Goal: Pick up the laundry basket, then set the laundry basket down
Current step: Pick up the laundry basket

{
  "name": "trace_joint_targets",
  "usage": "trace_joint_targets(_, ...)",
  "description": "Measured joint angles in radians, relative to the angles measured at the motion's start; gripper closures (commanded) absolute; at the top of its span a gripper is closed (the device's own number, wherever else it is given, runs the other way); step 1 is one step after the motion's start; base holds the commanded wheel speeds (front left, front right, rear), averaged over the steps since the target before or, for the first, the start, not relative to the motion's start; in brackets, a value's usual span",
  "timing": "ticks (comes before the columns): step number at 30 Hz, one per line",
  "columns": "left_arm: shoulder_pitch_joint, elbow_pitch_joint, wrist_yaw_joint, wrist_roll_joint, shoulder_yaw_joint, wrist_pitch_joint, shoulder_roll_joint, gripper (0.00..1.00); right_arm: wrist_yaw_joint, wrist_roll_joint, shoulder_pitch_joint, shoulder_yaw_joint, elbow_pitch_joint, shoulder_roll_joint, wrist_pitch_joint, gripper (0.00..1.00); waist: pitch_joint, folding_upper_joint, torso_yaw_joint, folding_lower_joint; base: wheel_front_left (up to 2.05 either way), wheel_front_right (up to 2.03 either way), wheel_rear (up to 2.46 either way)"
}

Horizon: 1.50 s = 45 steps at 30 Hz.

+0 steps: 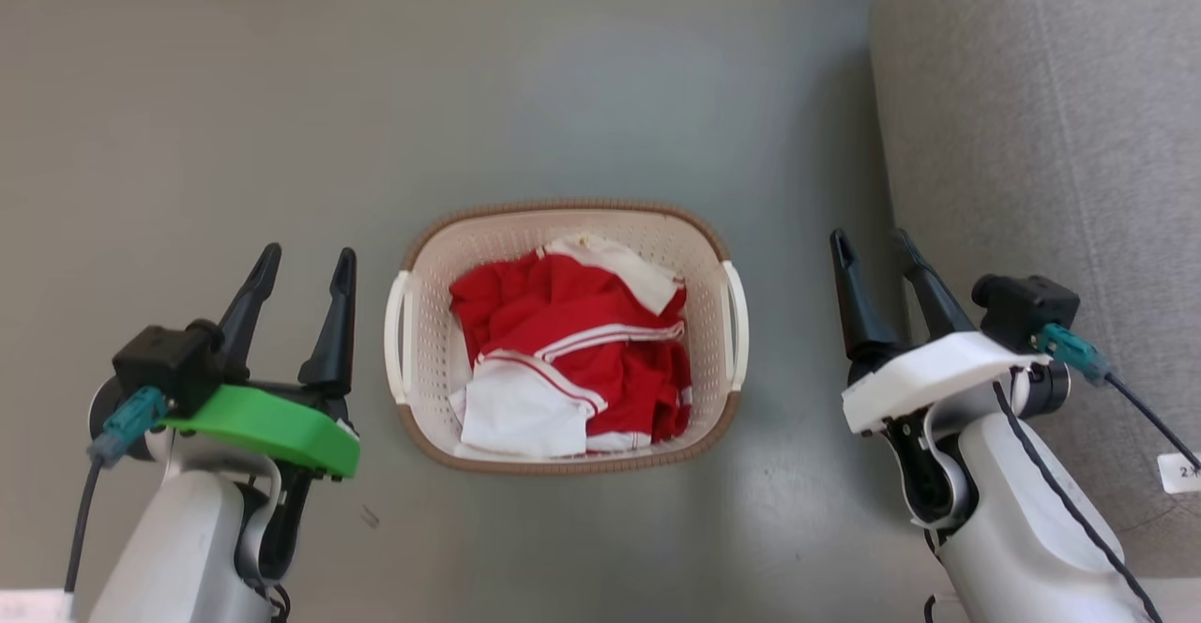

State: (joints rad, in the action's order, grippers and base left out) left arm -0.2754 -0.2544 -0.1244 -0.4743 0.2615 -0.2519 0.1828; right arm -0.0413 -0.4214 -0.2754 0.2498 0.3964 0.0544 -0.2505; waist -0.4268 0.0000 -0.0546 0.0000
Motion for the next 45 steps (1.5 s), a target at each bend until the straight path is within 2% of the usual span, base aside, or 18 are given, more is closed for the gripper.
trace_joint_targets(4,-0.046,-0.05,0.0,-0.016,0.028,0.0,0.023,0.0,0.002,-0.011,-0.041,0.016,0.035,0.0,0.0,0.0,-0.057,0.0,0.001,0.0,0.0,0.0,0.0)
trace_joint_targets(10,-0.123,-0.142,0.0,-0.08,0.045,0.0,0.041,0.0,0.025,-0.028,-0.113,0.042,0.111,0.001,0.0,0.0,-0.142,0.0,0.004,0.0001,0.0,0.0,0.0)
trace_joint_targets(16,-0.192,-0.218,0.0,-0.123,0.1,0.005,0.06,0.0,0.027,-0.073,-0.171,0.076,0.195,0.002,0.0,0.0,-0.215,0.0,0.006,0.0002,0.0,0.0,0.0)
trace_joint_targets(25,-0.287,-0.272,0.0,-0.189,0.193,0.048,0.067,0.0,0.035,-0.105,-0.258,0.156,0.282,0.004,-0.001,0.0,-0.303,0.0,0.007,0.0001,0.0,0.0,0.0)
trace_joint_targets(31,-0.362,-0.321,0.0,-0.237,0.232,0.082,0.077,0.0,0.052,-0.134,-0.33,0.205,0.332,0.005,-0.001,0.0,-0.373,0.0,0.005,0.0001,0.0,0.0,0.0)
trace_joint_targets(36,-0.416,-0.372,0.0,-0.264,0.245,0.113,0.092,0.0,0.053,-0.144,-0.384,0.245,0.377,0.006,0.002,0.0,-0.431,0.0,0.003,0.0,0.0,0.0,0.0)
trace_joint_targets(45,-0.486,-0.415,0.0,-0.314,0.332,0.134,0.093,0.0,0.061,-0.195,-0.459,0.308,0.44,0.008,0.002,0.0,-0.521,0.0,-0.002,0.0,0.0,0.0,0.0)
